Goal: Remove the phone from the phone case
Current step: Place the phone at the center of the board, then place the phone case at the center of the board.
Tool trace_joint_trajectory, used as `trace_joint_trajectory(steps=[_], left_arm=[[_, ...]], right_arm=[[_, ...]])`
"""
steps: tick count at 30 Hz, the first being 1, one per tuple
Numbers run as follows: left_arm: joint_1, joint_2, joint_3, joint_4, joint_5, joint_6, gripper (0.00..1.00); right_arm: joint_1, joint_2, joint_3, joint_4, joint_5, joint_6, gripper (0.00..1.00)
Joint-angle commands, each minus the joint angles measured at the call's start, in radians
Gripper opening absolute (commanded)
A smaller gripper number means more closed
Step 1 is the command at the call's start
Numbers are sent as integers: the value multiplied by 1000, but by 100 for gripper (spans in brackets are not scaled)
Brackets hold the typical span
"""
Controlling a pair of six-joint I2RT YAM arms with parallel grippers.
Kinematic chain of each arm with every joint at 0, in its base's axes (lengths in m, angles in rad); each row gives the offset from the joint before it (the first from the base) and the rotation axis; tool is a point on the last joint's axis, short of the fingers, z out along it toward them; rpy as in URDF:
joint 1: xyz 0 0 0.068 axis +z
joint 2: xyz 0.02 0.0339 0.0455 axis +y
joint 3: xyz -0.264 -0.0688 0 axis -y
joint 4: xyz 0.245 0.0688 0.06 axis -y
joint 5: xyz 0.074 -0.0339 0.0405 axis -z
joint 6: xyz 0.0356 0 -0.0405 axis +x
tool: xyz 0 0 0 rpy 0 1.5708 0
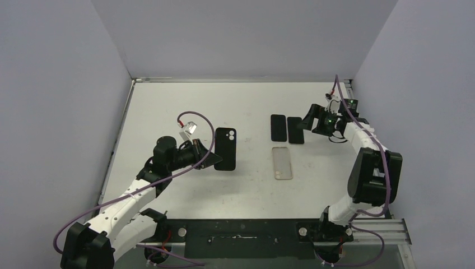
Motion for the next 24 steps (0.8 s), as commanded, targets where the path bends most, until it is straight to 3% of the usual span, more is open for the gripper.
trace_joint_trajectory(steps=[1,6,13,18,24], left_arm=[[-2,12,62,37,32,18,0],[-16,29,58,70,17,-16,0],[-45,52,52,121,-35,-66,0],[-75,64,47,167,-54,-87,0],[-122,64,42,208,-88,-92,0]], right_arm=[[64,-206,-77,-19,75,14,89],[278,-410,-190,94,64,203,89],[660,-557,-283,307,242,538,88],[851,-520,-253,331,357,564,86],[933,-456,-230,344,404,569,76]])
